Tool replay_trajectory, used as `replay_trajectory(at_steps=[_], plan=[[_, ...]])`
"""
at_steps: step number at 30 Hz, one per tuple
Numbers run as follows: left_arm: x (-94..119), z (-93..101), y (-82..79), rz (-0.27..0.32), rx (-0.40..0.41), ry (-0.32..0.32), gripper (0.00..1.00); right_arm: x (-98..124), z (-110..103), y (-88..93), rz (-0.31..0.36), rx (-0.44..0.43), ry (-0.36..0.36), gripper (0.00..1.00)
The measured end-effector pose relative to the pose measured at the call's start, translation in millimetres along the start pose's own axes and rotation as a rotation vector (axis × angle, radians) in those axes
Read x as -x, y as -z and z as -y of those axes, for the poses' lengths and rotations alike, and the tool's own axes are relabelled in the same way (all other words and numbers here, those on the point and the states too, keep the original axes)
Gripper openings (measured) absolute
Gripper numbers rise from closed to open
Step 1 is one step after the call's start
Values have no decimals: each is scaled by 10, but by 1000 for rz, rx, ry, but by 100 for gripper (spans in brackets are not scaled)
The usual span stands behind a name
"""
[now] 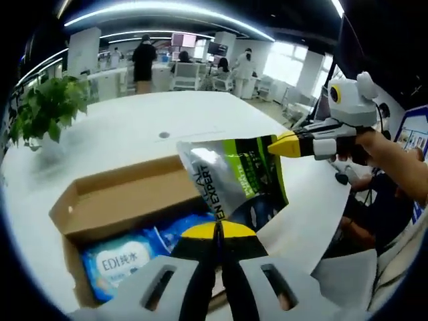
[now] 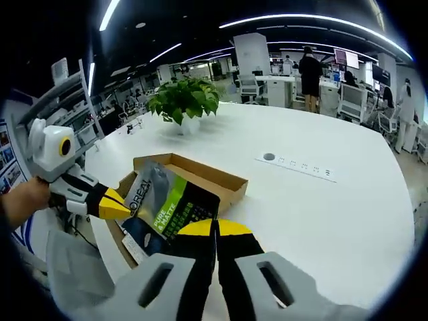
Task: Operate the shoe box by opening the lid, removing the specified soft item, and placing it in the target area until the item is outside and the box remains undamaged.
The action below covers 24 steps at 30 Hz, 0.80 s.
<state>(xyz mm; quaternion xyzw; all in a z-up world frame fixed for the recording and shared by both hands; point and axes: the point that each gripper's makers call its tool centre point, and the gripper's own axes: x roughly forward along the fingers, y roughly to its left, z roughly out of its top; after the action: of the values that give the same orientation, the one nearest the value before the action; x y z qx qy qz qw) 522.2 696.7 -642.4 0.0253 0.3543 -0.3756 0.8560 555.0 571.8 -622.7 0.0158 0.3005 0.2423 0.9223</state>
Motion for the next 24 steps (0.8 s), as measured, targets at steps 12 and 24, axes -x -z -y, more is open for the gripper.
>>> replay_trajectory(at_steps=[12, 24], plan=[[-383, 221, -27, -25, -25, 39, 0, 69, 388, 193, -17, -37, 48, 0], [-735, 392, -16, -85, -83, 79, 0, 37, 769, 429, -63, -55, 102, 0]])
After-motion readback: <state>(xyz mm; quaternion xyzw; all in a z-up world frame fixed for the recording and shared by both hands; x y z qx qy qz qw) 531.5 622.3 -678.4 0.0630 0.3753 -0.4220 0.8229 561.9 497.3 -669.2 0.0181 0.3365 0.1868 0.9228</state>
